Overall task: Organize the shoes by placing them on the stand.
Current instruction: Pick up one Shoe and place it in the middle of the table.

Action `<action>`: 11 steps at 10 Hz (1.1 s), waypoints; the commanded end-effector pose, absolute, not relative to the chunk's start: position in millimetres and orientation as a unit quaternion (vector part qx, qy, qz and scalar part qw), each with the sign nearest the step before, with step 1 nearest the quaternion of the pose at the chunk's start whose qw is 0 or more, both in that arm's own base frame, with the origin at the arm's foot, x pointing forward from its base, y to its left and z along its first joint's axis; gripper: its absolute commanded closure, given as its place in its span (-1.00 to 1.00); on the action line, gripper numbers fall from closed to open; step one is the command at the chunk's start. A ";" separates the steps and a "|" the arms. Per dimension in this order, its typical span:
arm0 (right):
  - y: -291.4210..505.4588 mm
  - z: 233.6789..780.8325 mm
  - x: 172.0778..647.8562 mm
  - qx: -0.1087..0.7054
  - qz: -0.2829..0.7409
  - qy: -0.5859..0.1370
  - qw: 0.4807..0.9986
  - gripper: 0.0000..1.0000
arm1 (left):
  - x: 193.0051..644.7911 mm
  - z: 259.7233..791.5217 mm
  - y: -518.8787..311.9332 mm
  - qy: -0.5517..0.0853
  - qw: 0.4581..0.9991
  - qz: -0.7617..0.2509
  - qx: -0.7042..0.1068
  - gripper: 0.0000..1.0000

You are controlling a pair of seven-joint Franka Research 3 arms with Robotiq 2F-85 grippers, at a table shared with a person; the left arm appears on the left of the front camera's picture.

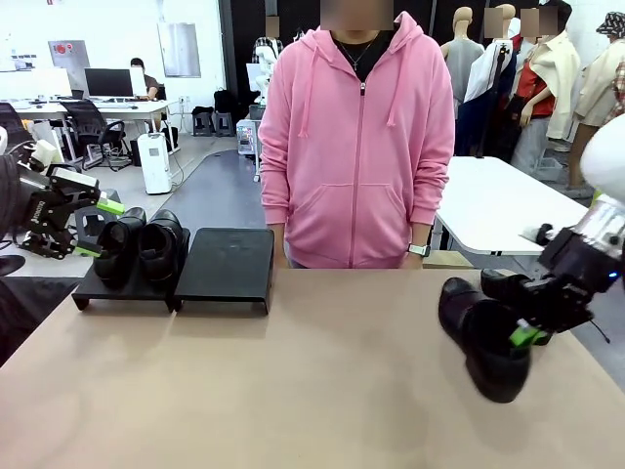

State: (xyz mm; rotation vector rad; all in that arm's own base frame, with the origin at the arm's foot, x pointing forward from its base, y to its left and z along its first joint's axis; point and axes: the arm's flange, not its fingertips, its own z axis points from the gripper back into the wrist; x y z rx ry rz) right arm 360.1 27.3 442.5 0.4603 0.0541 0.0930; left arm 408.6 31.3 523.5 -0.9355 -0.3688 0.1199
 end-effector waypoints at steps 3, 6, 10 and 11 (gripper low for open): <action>191.3 435.0 330.4 0.300 0.036 0.014 0.953 1.00 | 406.9 523.7 33.5 -0.175 0.876 0.052 -0.446 -1.00; 292.1 408.0 322.4 0.322 0.020 0.015 0.947 1.00 | 406.9 523.7 33.5 -0.175 0.876 0.052 -0.446 -1.00; 341.0 359.8 344.8 0.303 0.007 0.015 0.953 1.00 | 406.9 523.7 33.5 -0.175 0.876 0.052 -0.446 -1.00; 341.1 349.1 352.0 0.305 0.011 0.037 0.952 1.00 | 406.9 523.7 33.5 -0.175 0.876 0.052 -0.446 -1.00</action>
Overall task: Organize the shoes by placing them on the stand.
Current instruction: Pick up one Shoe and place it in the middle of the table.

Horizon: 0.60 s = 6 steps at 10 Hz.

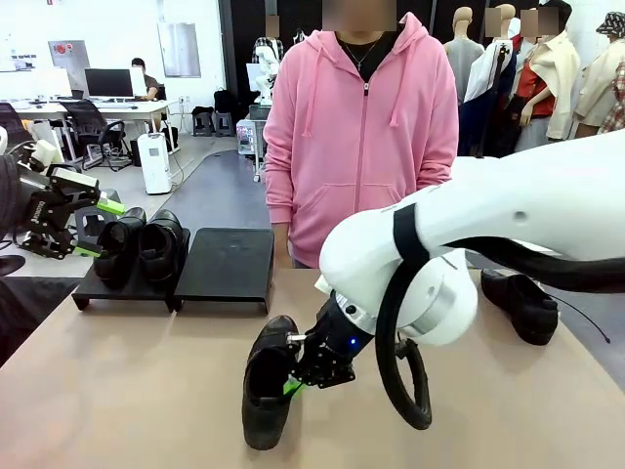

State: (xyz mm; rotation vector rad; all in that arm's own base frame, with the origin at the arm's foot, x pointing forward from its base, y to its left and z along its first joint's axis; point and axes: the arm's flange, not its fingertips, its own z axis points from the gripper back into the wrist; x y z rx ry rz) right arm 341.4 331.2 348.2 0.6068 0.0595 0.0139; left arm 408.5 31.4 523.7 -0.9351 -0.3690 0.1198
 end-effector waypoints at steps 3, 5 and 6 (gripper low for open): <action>331.2 340.8 363.0 0.320 0.009 0.070 0.945 -0.60 | 406.9 523.7 33.5 -0.175 0.876 0.052 -0.446 -1.00; 323.1 345.1 363.3 0.329 0.013 0.076 0.941 -1.00 | 406.9 523.7 33.5 -0.175 0.876 0.052 -0.446 -1.00; 309.3 359.6 361.0 0.345 0.027 0.082 0.935 -1.00 | 406.9 523.7 33.5 -0.175 0.876 0.052 -0.446 -1.00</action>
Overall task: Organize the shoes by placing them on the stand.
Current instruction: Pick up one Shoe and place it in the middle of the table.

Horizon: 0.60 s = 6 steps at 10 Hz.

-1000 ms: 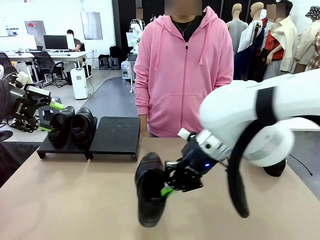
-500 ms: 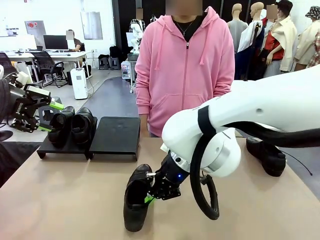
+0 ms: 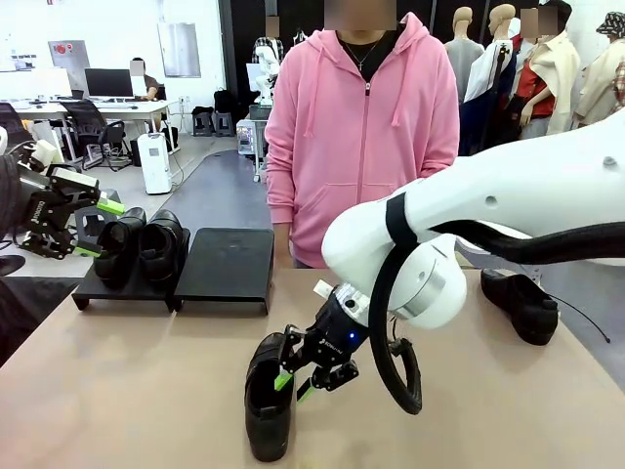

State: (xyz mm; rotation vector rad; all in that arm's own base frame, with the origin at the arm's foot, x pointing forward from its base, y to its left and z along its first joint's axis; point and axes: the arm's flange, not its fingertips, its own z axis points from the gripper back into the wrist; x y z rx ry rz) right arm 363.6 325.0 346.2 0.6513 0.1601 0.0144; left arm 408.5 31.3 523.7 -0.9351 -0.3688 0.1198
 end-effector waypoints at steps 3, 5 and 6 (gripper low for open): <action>201.4 433.0 357.0 0.320 0.109 0.157 0.928 -1.00 | 406.9 523.7 33.5 -0.175 0.876 0.052 -0.446 -1.00; 95.2 471.6 349.8 0.299 0.136 0.130 0.936 -1.00 | 406.9 523.7 33.5 -0.175 0.876 0.052 -0.446 -1.00; 51.0 484.5 345.5 0.319 0.138 0.121 0.930 -1.00 | 406.9 523.7 33.5 -0.175 0.876 0.052 -0.446 -1.00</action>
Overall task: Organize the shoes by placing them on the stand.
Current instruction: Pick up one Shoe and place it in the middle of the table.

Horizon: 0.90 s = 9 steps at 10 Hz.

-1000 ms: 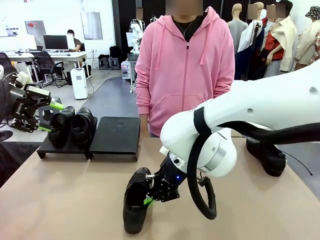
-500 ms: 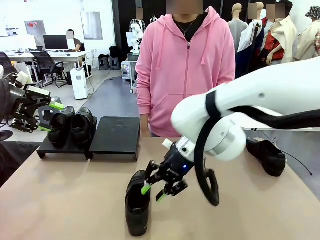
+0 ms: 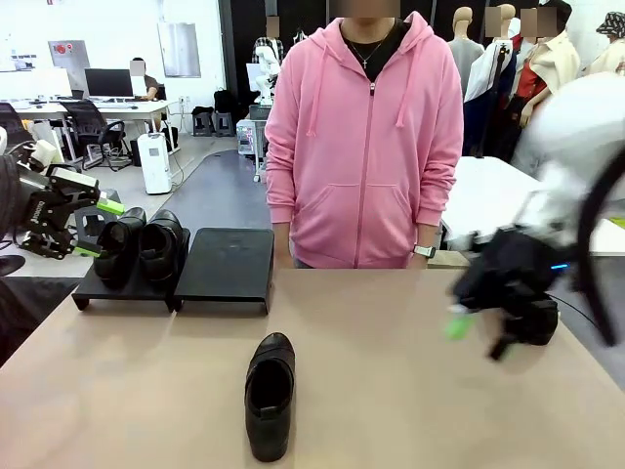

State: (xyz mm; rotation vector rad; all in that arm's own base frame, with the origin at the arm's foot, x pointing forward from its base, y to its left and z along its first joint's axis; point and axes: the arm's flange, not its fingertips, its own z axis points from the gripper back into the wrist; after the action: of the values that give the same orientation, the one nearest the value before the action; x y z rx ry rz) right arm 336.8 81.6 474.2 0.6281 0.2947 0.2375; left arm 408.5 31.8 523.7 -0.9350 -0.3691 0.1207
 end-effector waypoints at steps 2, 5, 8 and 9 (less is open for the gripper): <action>-39.9 500.6 338.6 0.390 0.064 0.047 0.917 -1.00 | 406.9 523.7 33.5 -0.175 0.876 0.052 -0.446 -1.00; -110.5 492.2 324.8 0.483 -0.011 -0.047 0.874 -1.00 | 406.9 523.7 33.5 -0.175 0.876 0.052 -0.446 -1.00; -120.3 503.2 319.0 0.462 -0.024 -0.015 0.886 -1.00 | 406.9 523.7 33.5 -0.175 0.876 0.052 -0.446 -1.00; -120.3 503.2 319.0 0.462 -0.024 -0.015 0.886 -1.00 | 406.9 523.7 33.5 -0.175 0.876 0.052 -0.446 -1.00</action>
State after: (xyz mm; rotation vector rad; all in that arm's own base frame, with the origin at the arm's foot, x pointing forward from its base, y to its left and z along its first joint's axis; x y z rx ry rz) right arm 320.2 -120.8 496.1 0.9735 -0.0490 -0.0529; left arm 408.5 31.9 523.7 -0.9349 -0.3691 0.1209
